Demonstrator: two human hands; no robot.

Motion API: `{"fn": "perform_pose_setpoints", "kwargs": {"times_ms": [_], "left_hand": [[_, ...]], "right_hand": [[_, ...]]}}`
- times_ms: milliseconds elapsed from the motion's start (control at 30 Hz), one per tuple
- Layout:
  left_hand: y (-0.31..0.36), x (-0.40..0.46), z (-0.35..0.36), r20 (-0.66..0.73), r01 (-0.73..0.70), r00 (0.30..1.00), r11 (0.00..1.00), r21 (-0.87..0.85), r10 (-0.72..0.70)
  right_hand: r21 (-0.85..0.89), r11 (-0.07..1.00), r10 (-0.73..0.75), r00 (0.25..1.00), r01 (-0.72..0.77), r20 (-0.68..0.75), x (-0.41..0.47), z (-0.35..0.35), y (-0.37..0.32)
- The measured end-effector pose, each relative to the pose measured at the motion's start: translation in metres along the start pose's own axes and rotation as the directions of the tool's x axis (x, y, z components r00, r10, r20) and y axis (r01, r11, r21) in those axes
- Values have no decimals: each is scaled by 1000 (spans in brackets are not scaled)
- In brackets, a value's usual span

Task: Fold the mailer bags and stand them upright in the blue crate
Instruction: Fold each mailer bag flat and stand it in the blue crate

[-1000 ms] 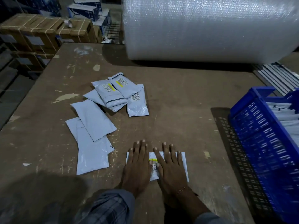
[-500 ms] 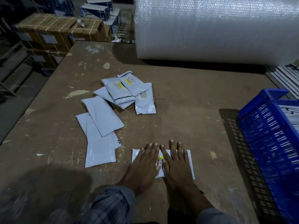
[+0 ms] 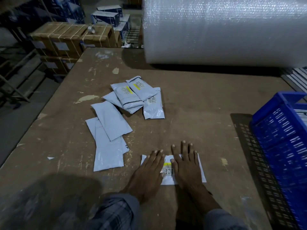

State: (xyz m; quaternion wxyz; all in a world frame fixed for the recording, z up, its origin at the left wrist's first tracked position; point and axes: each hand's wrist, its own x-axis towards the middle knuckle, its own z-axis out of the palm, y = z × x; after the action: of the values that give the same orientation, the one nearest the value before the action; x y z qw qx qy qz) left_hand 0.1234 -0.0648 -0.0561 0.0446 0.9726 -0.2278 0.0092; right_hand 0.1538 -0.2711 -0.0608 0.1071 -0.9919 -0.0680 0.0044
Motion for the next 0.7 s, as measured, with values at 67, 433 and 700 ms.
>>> {"fn": "perform_pose_setpoints", "kwargs": {"times_ms": [67, 433, 700], "left_hand": [[-11, 7, 2, 21, 7, 1000, 1000, 6, -7], [9, 9, 2, -19, 28, 999, 999, 32, -28], [-10, 19, -10, 76, 180, 980, 981, 66, -185]], "right_hand": [[-10, 1000, 5, 1000, -5, -15, 1, 1, -2], [-28, 999, -27, 1000, 26, -5, -22, 3, -5], [-41, 998, -49, 999, 49, 14, -47, -4, -1]]}}
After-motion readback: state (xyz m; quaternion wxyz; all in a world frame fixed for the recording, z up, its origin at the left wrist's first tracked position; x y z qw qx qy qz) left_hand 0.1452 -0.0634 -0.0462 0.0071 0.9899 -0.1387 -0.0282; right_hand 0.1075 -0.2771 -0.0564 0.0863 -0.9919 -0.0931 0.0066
